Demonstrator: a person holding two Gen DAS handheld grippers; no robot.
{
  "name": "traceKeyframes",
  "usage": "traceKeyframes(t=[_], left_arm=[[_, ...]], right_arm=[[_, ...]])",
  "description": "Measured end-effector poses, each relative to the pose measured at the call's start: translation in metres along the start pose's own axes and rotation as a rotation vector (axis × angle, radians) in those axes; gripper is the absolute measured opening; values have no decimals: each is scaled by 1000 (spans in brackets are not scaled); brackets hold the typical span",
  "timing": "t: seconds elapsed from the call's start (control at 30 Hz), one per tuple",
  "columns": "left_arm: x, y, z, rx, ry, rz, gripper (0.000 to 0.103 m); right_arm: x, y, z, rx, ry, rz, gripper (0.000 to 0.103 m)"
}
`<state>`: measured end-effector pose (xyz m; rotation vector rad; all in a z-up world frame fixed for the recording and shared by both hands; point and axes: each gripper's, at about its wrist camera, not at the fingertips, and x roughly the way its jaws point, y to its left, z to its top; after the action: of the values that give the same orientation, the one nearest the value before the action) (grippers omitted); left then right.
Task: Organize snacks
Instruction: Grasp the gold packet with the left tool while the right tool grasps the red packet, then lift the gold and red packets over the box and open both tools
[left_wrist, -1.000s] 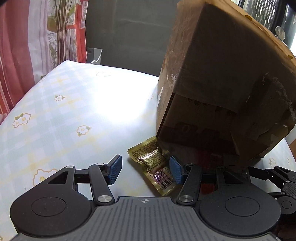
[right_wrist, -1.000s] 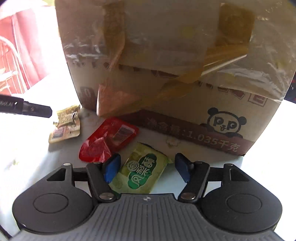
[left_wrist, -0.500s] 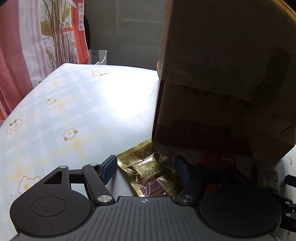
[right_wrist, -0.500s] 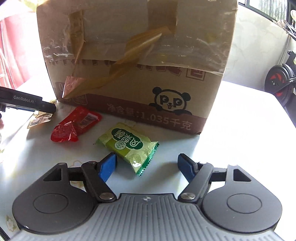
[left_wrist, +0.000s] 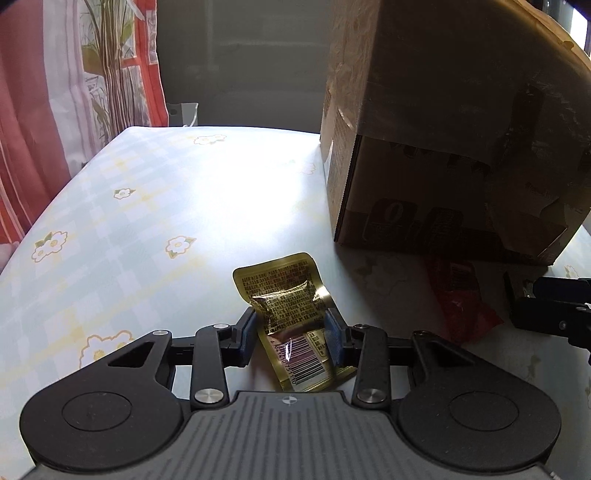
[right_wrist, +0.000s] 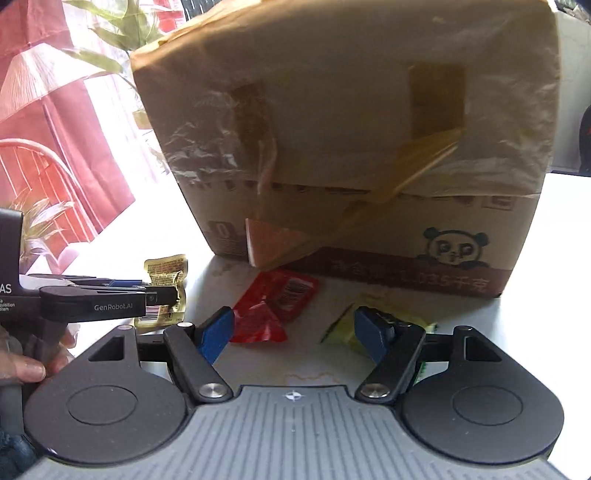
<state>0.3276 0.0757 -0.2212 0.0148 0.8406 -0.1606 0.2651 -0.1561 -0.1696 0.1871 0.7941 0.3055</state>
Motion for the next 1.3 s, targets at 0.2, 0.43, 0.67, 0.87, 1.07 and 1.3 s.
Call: traceKeyframes(t=[0.2, 0.43, 0.67, 0.87, 1.07, 1.3], left_arm=[[-6, 17, -10, -5, -23, -44, 41], [-5, 22, -15, -28, -48, -53, 40], [-7, 25, -14, -84, -28, -79, 67], [-2, 7, -11, -75, -21, 15, 68], [10, -19, -6, -71, -34, 181, 72], [-5, -13, -11, -89, -62, 144, 51]], right_arm=[[35, 22, 11, 22, 39, -15, 74], [62, 41, 8, -68, 94, -125, 77], [54, 49, -5, -193, 68, -125, 54], [46, 47, -19, -200, 36, -90, 53], [45, 44, -26, -209, 21, -72, 54], [45, 37, -30, -205, 3, -32, 54]])
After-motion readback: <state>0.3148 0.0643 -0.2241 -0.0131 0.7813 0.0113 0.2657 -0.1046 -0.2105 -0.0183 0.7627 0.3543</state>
